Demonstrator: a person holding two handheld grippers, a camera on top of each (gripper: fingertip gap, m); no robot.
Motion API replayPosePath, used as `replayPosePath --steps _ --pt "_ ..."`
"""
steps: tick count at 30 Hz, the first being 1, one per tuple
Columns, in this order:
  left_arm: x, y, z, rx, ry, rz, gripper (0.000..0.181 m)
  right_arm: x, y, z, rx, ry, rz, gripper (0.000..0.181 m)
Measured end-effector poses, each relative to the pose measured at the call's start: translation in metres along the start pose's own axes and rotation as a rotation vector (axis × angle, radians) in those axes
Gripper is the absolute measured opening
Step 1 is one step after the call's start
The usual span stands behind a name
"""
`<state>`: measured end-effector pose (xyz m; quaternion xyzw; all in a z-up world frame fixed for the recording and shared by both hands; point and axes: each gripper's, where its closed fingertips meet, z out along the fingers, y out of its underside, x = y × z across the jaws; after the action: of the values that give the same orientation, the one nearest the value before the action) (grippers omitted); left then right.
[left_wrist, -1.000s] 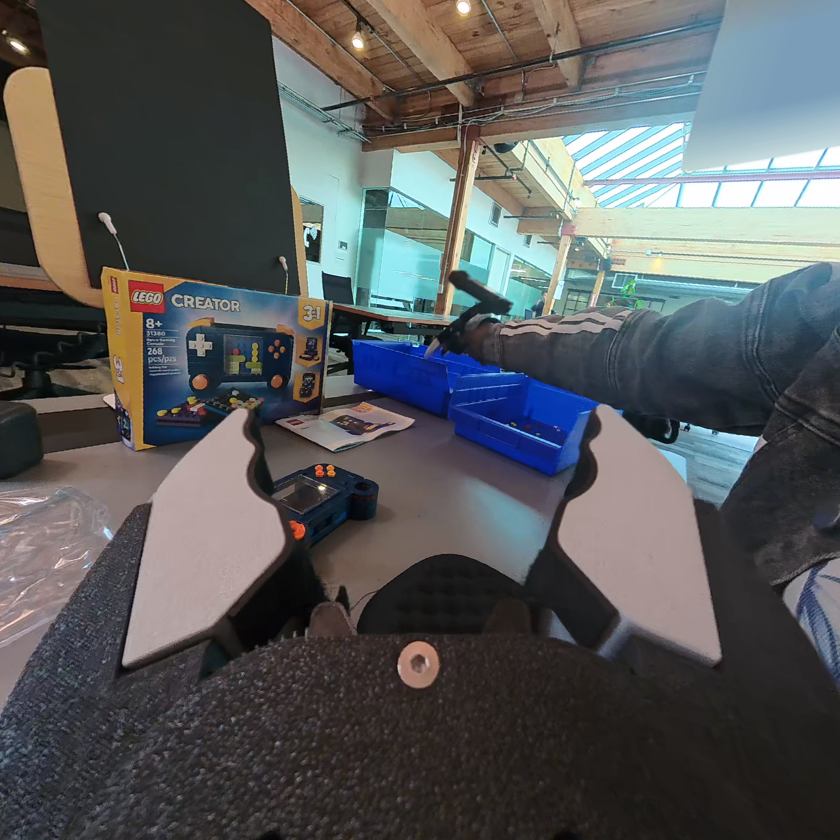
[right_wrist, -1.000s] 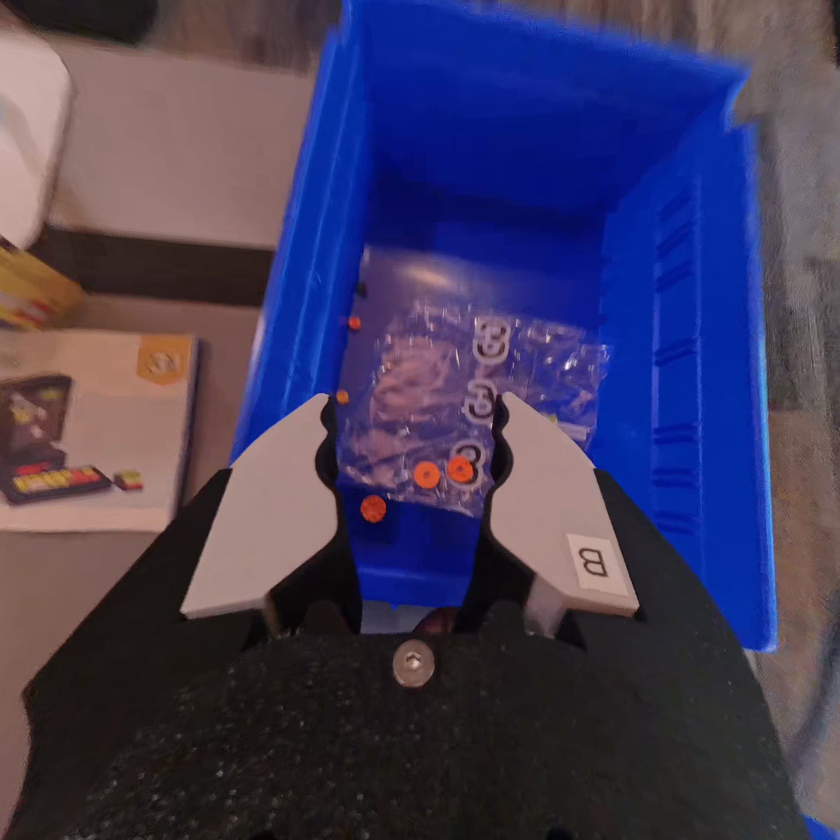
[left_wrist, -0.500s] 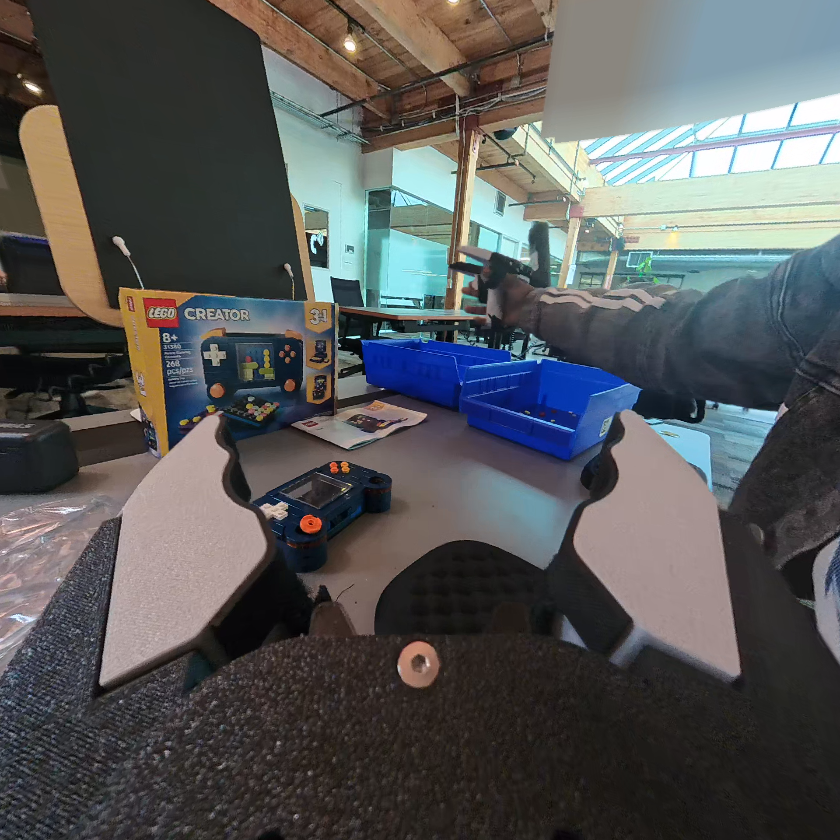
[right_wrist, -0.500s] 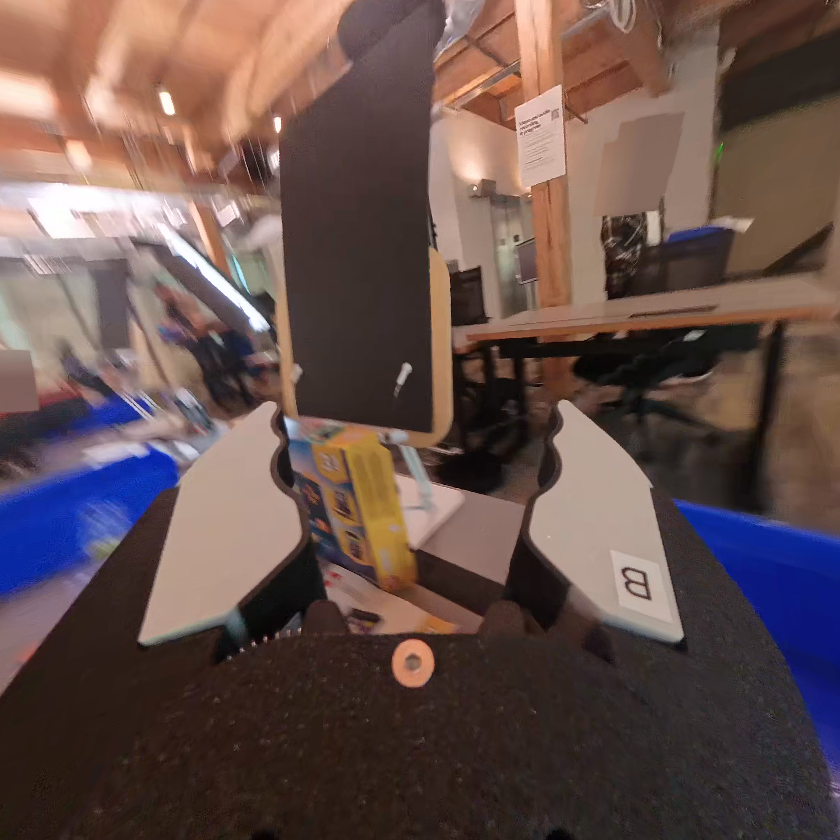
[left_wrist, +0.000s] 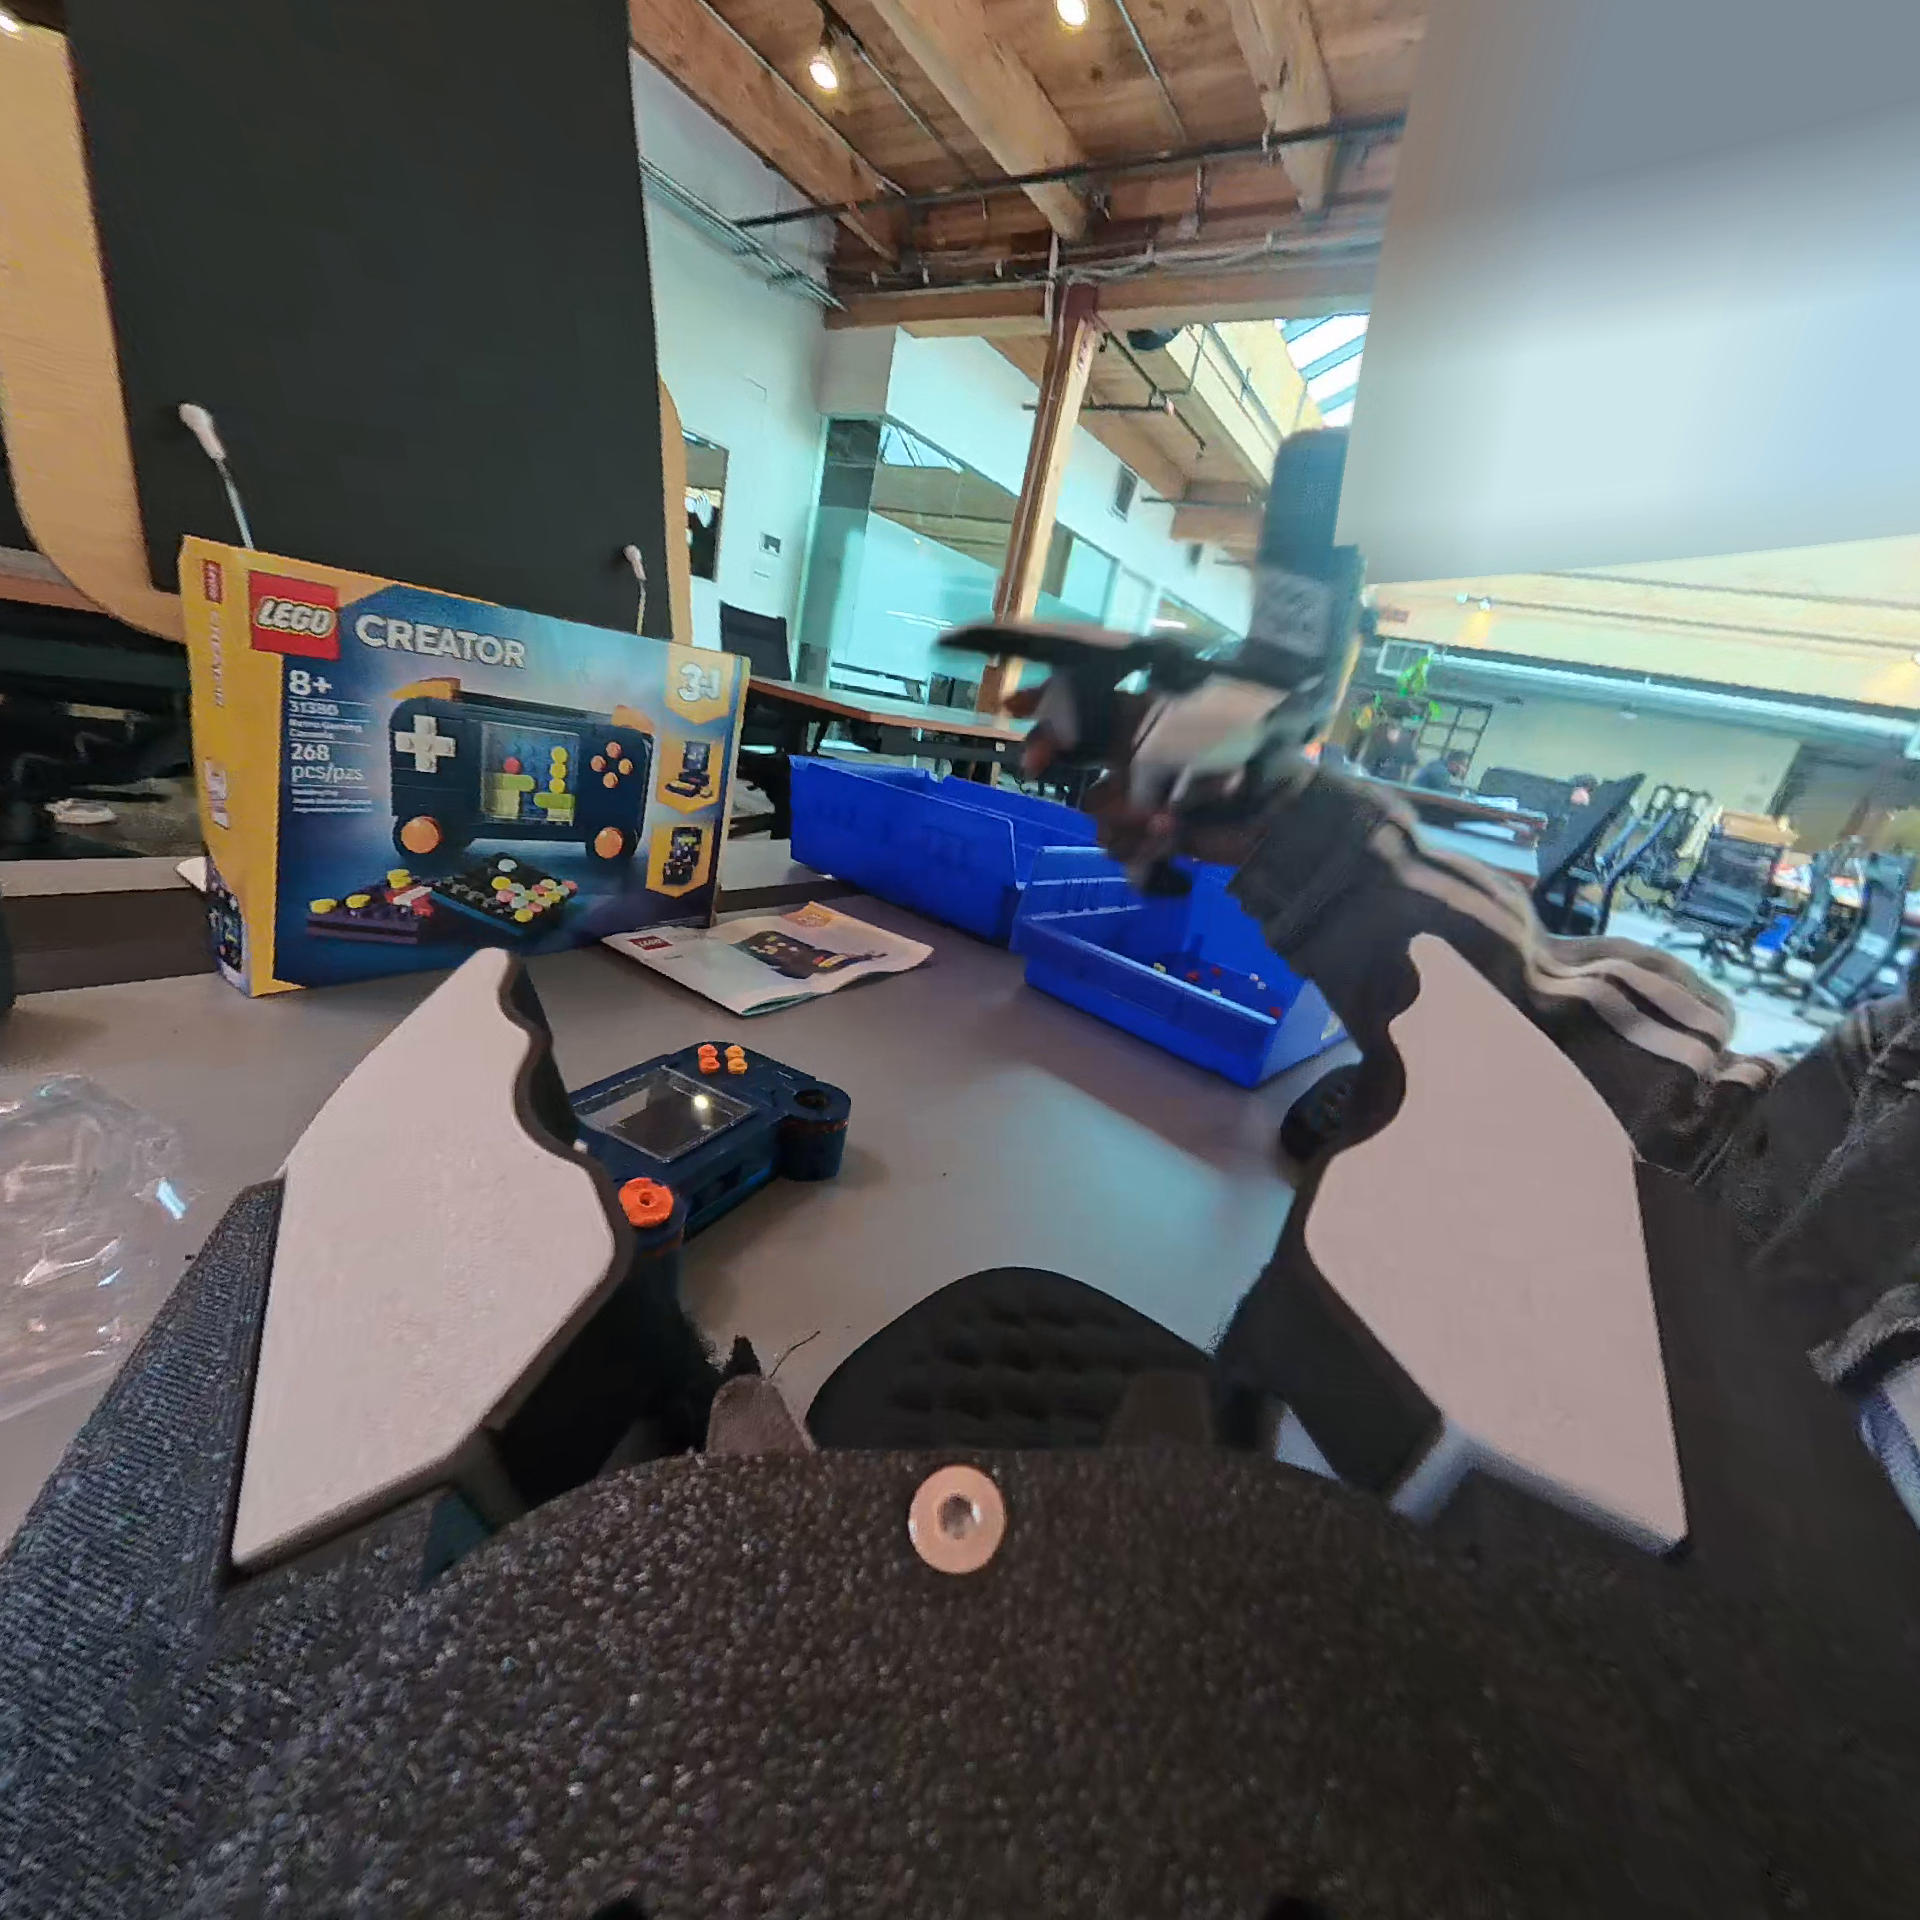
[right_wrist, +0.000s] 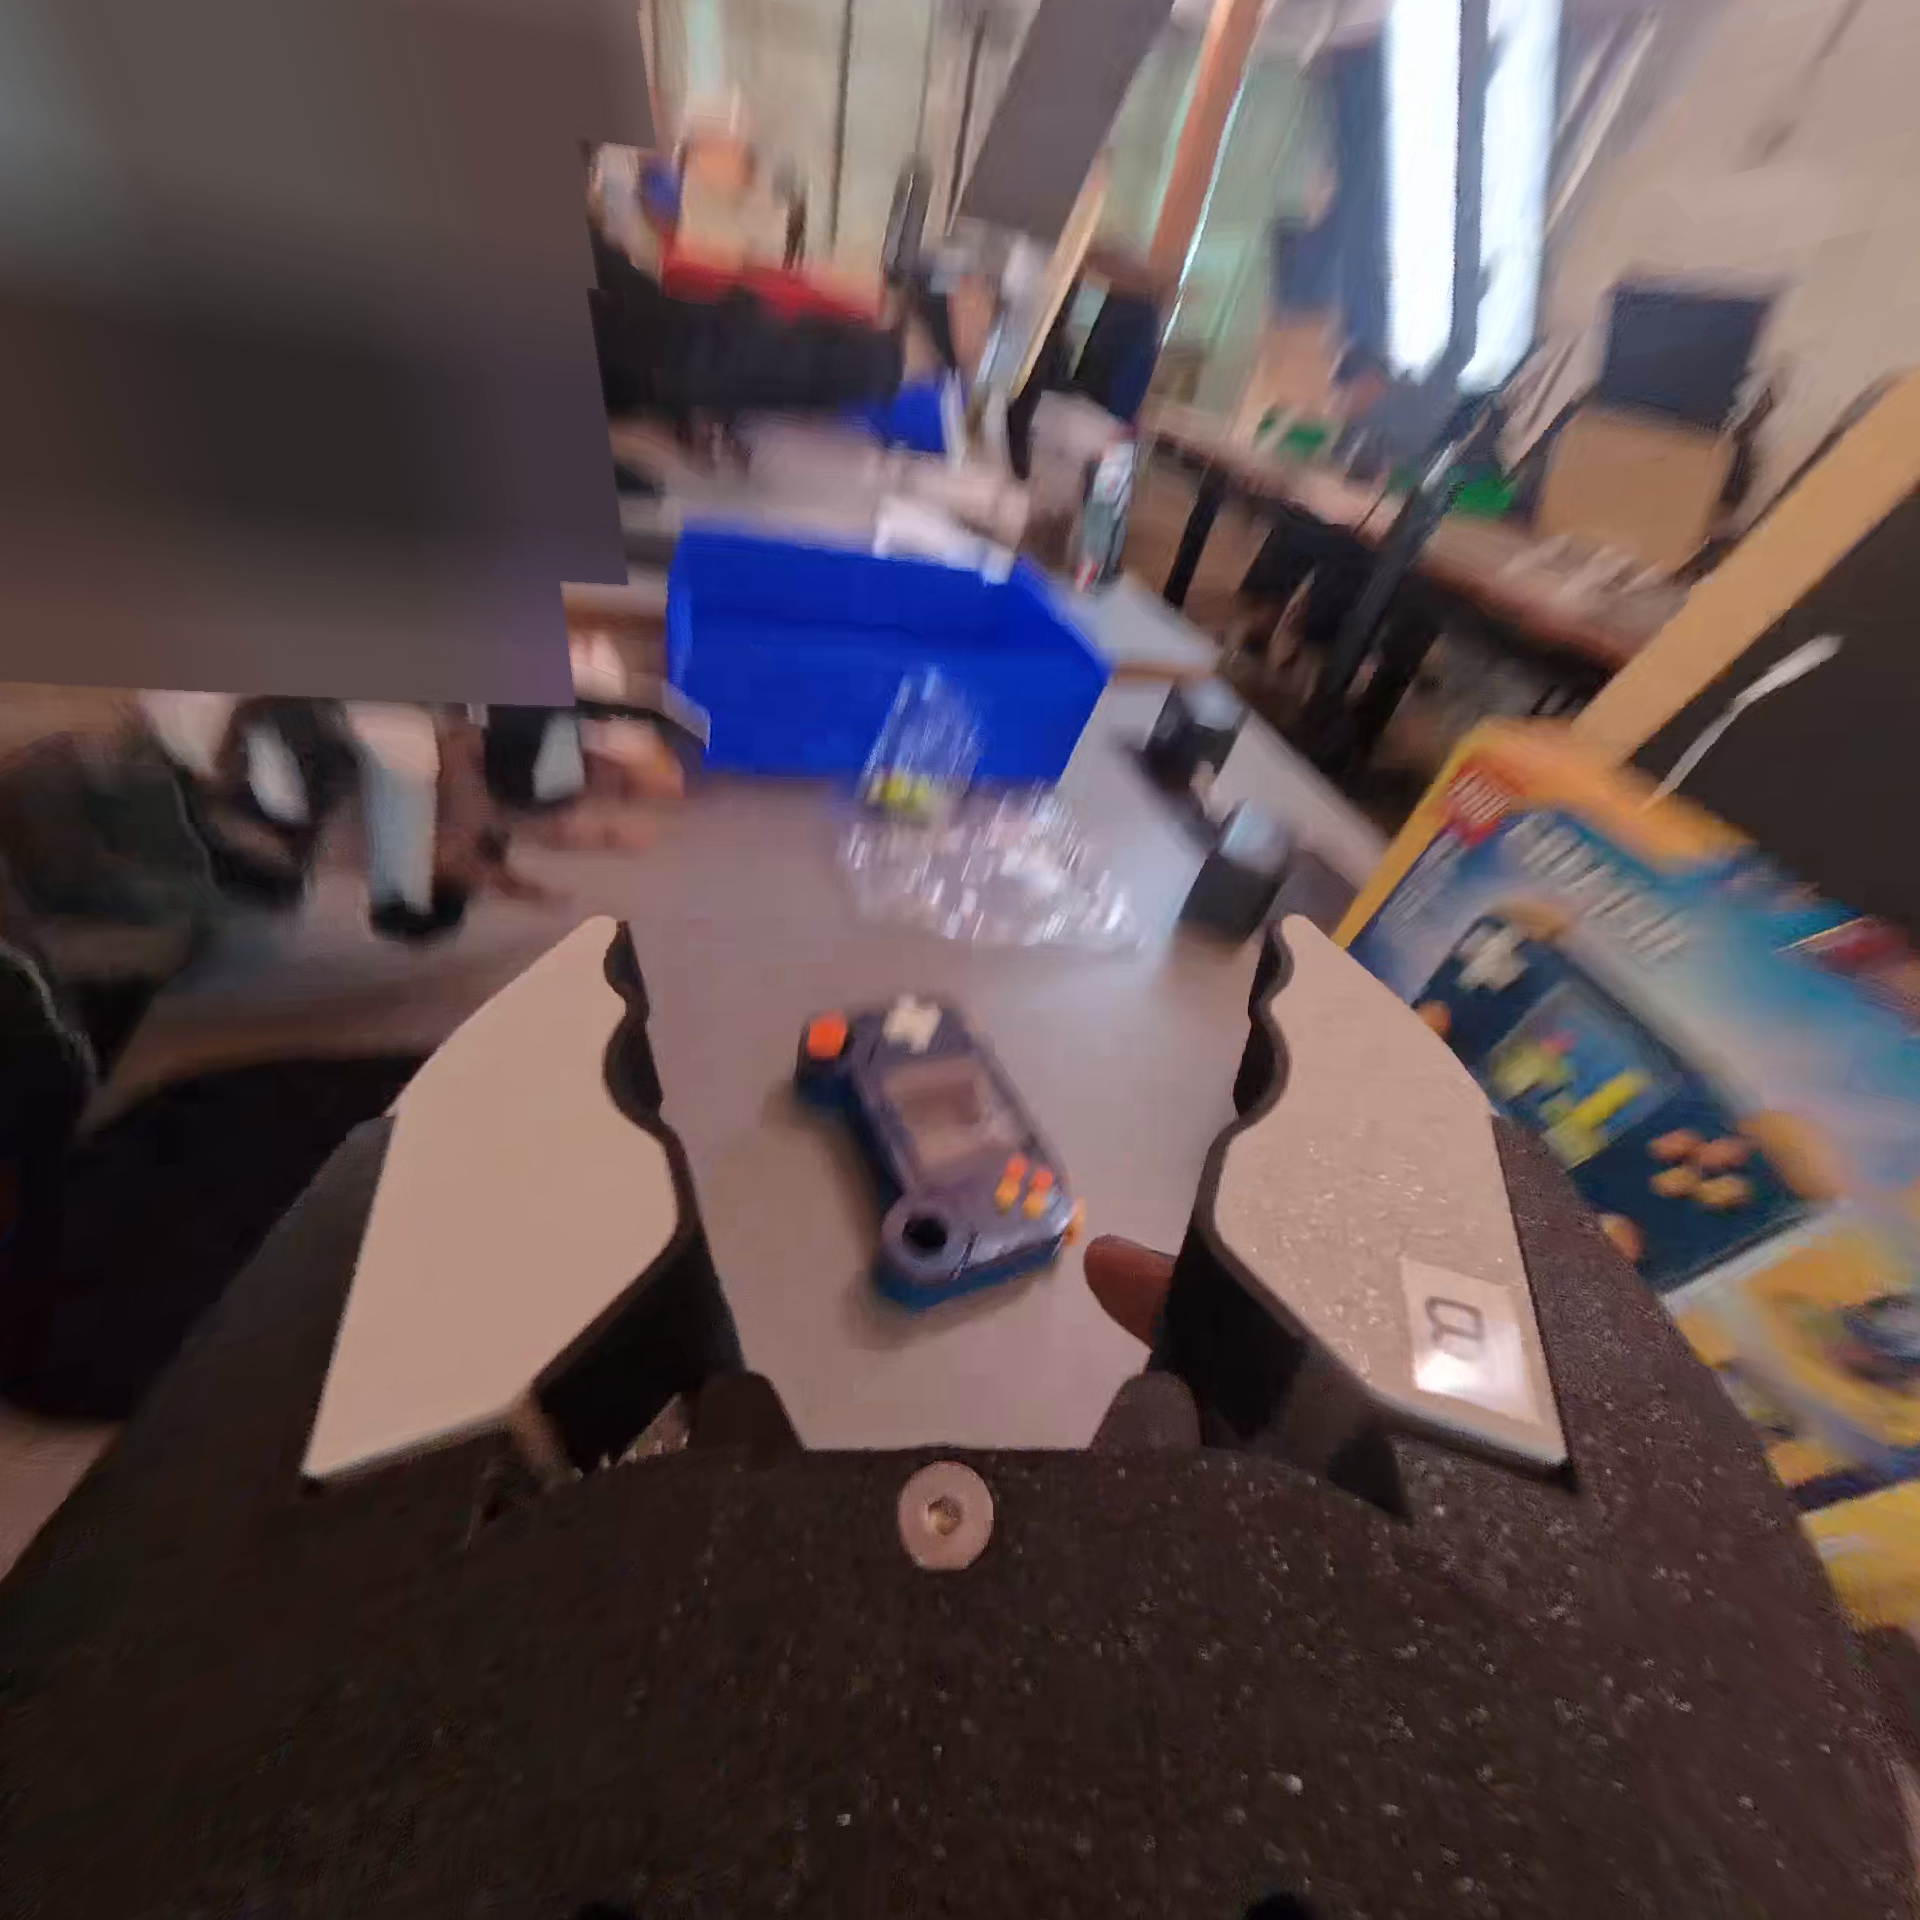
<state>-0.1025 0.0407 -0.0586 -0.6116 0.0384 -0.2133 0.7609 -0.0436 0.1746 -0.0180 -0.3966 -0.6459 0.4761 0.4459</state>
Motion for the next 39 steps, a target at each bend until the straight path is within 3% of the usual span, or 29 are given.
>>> replayPosePath --steps 2,4,10,12,16,20,22,27,28,30,32,33,39 --pt "0.003 0.003 0.002 -0.029 0.022 0.015 0.143 -0.012 0.065 0.036 -0.159 -0.079 0.064 0.119" --pt "0.001 0.004 0.002 -0.043 0.020 0.027 0.142 -0.014 0.111 0.059 -0.261 -0.134 0.193 0.115" --pt "-0.006 0.006 -0.001 -0.039 -0.010 0.011 0.136 0.003 0.177 0.090 -0.443 -0.152 0.173 0.106" --pt "-0.007 0.010 -0.001 -0.056 -0.006 0.002 0.135 0.002 0.180 0.092 -0.433 -0.156 0.078 0.088" --pt "-0.013 0.023 -0.001 -0.129 -0.018 0.035 0.133 -0.010 0.181 0.074 -0.483 -0.148 0.068 0.086" --pt "-0.025 0.036 0.000 -0.189 -0.030 0.053 0.128 -0.019 0.176 0.052 -0.409 -0.137 0.053 0.083" --pt "-0.027 0.042 0.002 -0.219 -0.018 0.050 0.126 -0.012 0.160 0.041 -0.341 -0.052 0.111 0.103" --pt "-0.029 0.056 0.009 -0.297 0.005 0.121 0.112 -0.037 0.112 0.020 -0.168 0.051 0.130 0.084" --pt "-0.029 0.061 0.010 -0.315 0.020 0.138 0.101 -0.050 0.106 0.022 -0.138 0.045 0.120 0.073" --pt "-0.027 0.073 0.011 -0.369 0.060 0.198 0.050 -0.071 0.100 0.032 -0.098 0.063 0.134 0.055" --pt "-0.035 0.083 0.015 -0.434 0.041 0.280 0.016 -0.088 0.102 0.048 -0.107 0.082 0.168 0.049" --pt "-0.040 0.087 0.018 -0.462 0.027 0.313 0.008 -0.091 0.106 0.055 -0.133 0.117 0.182 0.046" --pt "-0.050 0.120 0.029 -0.686 0.090 0.284 0.003 -0.091 0.134 0.088 -0.349 0.228 0.138 0.033"
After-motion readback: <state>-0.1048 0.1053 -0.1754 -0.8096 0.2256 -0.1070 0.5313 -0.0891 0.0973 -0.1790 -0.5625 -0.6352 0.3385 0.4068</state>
